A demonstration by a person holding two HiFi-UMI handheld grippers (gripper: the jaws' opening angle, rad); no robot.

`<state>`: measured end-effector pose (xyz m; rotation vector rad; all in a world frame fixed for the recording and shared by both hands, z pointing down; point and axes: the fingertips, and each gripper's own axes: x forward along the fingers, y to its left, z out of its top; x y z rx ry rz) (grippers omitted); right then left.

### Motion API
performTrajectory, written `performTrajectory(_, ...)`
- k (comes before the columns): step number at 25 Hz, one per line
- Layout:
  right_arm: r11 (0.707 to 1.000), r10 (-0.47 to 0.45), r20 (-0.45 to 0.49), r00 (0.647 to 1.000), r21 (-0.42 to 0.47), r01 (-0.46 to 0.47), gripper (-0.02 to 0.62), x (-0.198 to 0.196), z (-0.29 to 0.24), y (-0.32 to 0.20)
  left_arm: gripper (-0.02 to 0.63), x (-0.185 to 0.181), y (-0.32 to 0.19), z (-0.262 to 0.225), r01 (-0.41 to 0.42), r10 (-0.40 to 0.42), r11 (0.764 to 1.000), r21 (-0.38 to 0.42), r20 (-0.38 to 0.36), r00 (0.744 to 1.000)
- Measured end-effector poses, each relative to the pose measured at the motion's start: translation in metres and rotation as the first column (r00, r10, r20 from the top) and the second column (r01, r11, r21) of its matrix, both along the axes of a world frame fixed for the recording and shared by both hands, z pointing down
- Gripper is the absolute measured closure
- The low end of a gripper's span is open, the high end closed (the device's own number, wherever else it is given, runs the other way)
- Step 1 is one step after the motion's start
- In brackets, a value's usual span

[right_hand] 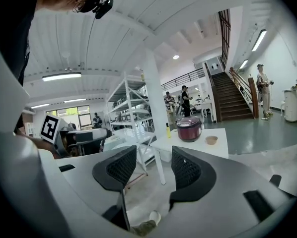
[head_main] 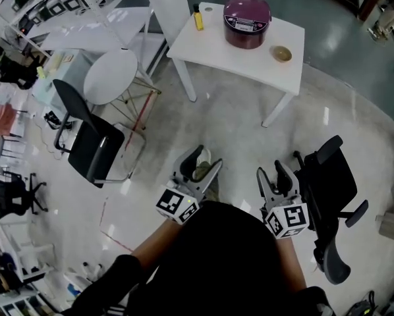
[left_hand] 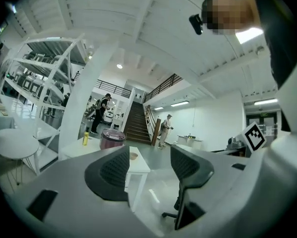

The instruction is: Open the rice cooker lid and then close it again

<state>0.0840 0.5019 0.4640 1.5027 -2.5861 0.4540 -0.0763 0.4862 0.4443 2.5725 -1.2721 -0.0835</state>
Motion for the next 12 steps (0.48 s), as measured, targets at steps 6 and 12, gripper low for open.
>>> performTrajectory(6, 0.999, 0.032, -0.017, 0.999, 0.001, -0.032, 0.403, -0.011, -0.004, -0.086, 0.367, -0.001, -0.085, -0.009, -0.058, 0.059, 0.998, 0.027, -0.015, 0.998)
performTrajectory(12, 0.998, 0.030, -0.022, 0.999, -0.048, -0.031, 0.403, -0.040, -0.009, -0.178, 0.367, -0.025, -0.175, -0.014, -0.099, 0.100, 0.995, 0.028, -0.008, 0.995)
